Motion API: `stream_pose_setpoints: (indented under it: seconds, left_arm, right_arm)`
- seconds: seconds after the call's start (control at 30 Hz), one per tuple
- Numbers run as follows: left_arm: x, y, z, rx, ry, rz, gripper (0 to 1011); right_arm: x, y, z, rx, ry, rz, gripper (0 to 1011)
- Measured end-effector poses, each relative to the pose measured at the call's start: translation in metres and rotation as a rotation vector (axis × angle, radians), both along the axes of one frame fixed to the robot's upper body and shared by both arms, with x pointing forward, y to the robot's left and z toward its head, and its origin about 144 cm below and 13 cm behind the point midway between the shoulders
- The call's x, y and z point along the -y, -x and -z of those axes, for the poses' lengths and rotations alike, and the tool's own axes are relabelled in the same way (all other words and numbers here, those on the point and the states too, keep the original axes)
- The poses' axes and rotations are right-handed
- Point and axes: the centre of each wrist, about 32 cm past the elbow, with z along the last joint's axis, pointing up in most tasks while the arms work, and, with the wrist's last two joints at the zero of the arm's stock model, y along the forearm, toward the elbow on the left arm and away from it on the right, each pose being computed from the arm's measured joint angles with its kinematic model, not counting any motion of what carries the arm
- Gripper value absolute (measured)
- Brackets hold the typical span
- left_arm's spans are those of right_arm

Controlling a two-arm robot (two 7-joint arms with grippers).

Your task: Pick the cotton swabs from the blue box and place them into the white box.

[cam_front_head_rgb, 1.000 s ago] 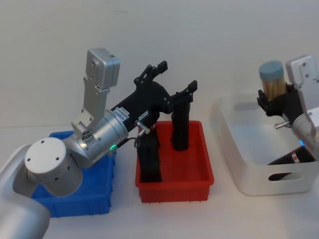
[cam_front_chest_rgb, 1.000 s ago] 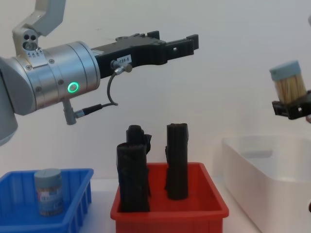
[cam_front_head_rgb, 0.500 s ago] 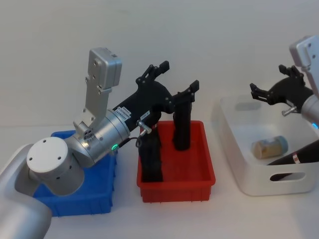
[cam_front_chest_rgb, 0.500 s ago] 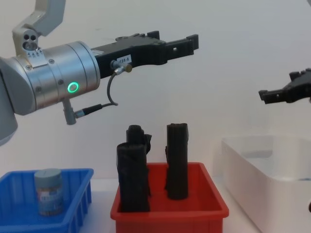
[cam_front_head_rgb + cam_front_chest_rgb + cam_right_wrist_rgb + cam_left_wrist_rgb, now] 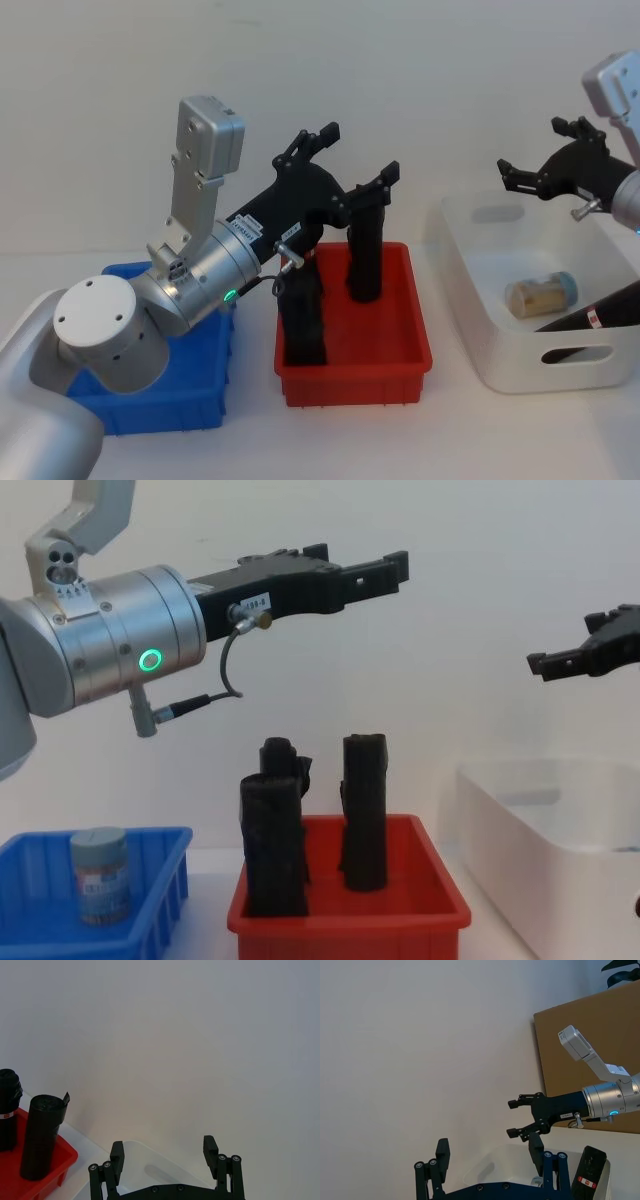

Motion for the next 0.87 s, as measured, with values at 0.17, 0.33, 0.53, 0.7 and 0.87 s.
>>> stream_pose_setpoints:
  seconds: [0.17,0.33,0.53,0.7,0.87]
  left_arm:
    - [0.0,0.0,0.0,0.0,0.0,0.0,1003]
    - [0.0,0.0,0.0,0.0,0.0,0.0,1003]
    - [0.0,0.0,0.0,0.0,0.0,0.0,1003]
    - [0.0,0.0,0.0,0.0,0.0,0.0,1003]
    - [0.0,0.0,0.0,0.0,0.0,0.0,1003]
  right_arm:
    - [0.0016,-0.0013,-0.0027,-0.001,0.006,-0.012,1002]
    - [0.0027,-0.002,-0.0043,-0.003,0.009,-0.02,1002]
    - [0.0035,-0.0026,-0.0056,-0.004,0.011,-0.026,1002]
    - [0.004,-0.003,-0.0065,-0.004,0.012,-0.029,1002]
    - [0.0044,-0.0032,-0.007,-0.004,0.013,-0.031,1002]
